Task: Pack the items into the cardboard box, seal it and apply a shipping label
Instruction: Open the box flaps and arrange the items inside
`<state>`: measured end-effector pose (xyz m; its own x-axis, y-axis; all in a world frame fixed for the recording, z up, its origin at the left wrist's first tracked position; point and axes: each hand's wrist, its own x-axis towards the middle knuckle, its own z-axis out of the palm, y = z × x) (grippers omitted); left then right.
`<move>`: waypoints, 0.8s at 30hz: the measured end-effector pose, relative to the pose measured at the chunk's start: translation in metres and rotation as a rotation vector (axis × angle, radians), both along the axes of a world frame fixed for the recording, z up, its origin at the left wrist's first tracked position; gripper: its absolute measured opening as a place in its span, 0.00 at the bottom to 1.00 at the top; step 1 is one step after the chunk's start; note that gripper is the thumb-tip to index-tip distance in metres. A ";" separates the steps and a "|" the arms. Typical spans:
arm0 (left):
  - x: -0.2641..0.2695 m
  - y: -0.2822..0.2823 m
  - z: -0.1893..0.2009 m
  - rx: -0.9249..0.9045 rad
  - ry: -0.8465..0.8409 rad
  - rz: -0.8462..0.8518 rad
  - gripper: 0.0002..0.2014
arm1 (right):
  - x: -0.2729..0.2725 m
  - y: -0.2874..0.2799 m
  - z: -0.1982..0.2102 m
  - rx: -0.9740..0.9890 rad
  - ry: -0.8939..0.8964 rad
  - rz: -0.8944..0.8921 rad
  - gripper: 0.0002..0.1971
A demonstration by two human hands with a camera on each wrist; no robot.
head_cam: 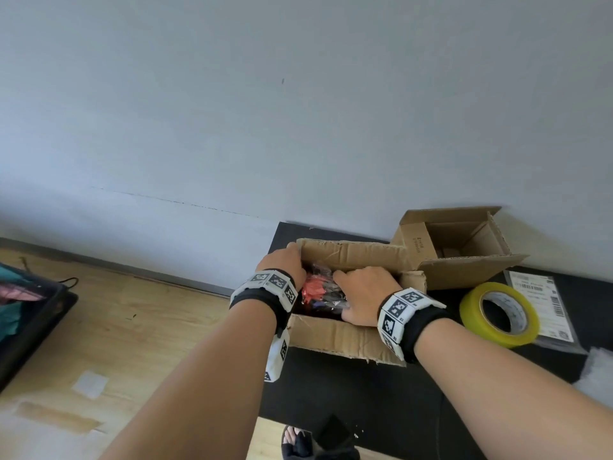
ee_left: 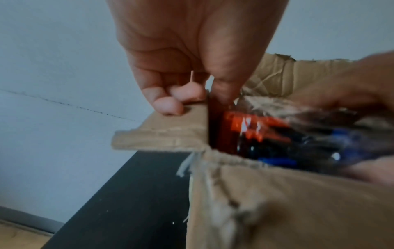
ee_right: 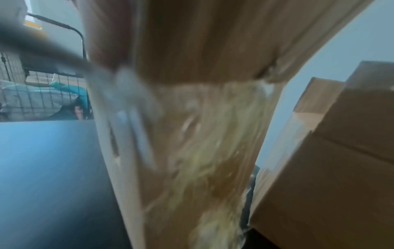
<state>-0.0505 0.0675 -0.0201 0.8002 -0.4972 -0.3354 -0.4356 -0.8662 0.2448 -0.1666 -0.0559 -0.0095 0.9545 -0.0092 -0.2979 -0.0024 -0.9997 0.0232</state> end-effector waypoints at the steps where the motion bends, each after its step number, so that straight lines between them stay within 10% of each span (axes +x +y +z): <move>1: 0.003 -0.002 0.001 0.004 0.000 0.012 0.16 | 0.000 -0.002 0.007 -0.002 -0.021 -0.004 0.20; 24: 0.062 -0.101 0.036 -0.014 -0.024 0.273 0.25 | -0.020 -0.110 0.085 0.172 -0.299 -0.589 0.12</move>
